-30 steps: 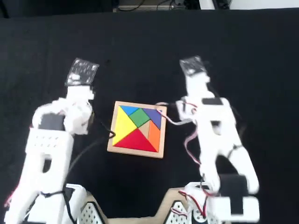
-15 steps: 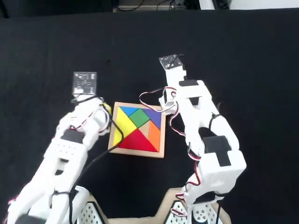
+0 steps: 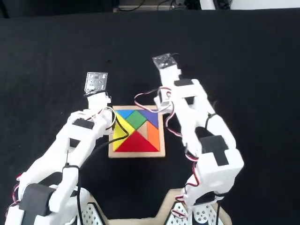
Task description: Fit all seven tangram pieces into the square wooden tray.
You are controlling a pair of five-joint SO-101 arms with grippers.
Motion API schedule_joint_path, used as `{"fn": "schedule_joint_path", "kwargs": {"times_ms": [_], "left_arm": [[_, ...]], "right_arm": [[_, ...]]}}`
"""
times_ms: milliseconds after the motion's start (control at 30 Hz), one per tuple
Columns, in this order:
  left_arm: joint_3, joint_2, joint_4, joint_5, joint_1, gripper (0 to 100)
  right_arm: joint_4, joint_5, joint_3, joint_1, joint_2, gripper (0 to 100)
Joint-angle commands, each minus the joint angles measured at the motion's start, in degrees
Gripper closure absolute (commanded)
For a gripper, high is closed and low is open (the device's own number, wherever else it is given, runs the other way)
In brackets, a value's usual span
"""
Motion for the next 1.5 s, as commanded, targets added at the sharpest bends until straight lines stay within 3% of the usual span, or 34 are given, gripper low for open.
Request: {"fn": "schedule_joint_path", "kwargs": {"times_ms": [0, 467, 600, 833, 967, 1100, 1200, 1367, 1467], "left_arm": [[-3.0, -0.1, 0.4, 0.4, 0.7, 95], [-3.5, -0.4, 0.8, 0.4, 0.1, 96], [-5.7, -7.6, 4.9, -0.8, -4.3, 96], [-14.5, -31.0, 23.4, -14.8, -10.8, 94], [-18.7, -43.1, 29.9, -14.9, -15.8, 97], [-18.7, -51.3, 31.0, -14.9, -21.1, 97], [-19.2, -56.3, 32.4, -14.9, -24.6, 97], [-25.4, -67.6, 43.3, -14.9, -21.5, 97], [-28.3, -74.9, 44.2, -14.9, -17.3, 97]], "right_arm": [[0.2, 0.0, -2.8, -2.5, -0.4, 98.8], [3.4, 0.0, -3.4, 3.9, -4.3, 98.8], [11.4, 0.0, -3.0, 8.6, -18.1, 98.8], [14.5, 0.0, 0.6, 15.5, -40.6, 98.6], [14.9, -0.2, 4.6, 15.7, -51.6, 97.1], [18.5, -0.2, 7.2, 15.4, -64.3, 95.1], [24.9, -0.1, 4.9, 15.0, -77.1, 99.0], [23.6, -0.1, 3.0, 10.6, -98.0, 98.7], [22.2, -0.1, 5.1, 10.4, -104.8, 98.7]]}}
